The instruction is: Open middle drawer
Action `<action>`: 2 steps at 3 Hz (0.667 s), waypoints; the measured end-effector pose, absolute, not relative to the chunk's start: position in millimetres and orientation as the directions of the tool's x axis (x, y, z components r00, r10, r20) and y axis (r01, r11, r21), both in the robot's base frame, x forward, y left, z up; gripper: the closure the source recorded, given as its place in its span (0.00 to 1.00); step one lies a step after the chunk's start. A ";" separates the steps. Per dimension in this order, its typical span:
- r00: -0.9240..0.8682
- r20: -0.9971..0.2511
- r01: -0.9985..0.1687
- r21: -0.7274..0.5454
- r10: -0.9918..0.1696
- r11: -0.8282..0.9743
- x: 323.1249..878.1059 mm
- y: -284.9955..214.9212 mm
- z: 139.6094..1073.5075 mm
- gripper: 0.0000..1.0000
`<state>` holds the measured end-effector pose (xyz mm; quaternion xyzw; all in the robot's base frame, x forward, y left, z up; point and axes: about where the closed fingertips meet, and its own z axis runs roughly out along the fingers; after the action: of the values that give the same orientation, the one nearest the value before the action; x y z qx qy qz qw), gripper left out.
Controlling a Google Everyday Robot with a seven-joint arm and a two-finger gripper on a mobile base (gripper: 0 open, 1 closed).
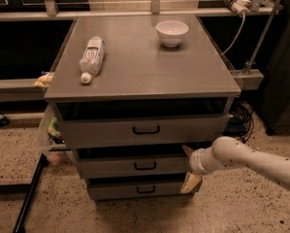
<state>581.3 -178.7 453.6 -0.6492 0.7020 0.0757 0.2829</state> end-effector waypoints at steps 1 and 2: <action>-0.011 -0.502 -0.960 -0.238 -0.865 0.150 589.4 -179.2 441.3 0.00; -0.021 -0.505 -0.965 -0.217 -0.863 0.150 596.8 -179.0 429.8 0.00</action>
Offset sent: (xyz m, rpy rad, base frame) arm 0.0262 -0.0039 -0.0340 0.0134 0.0638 -0.0074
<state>596.8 -179.0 429.8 -0.6450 0.7084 0.0937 0.2710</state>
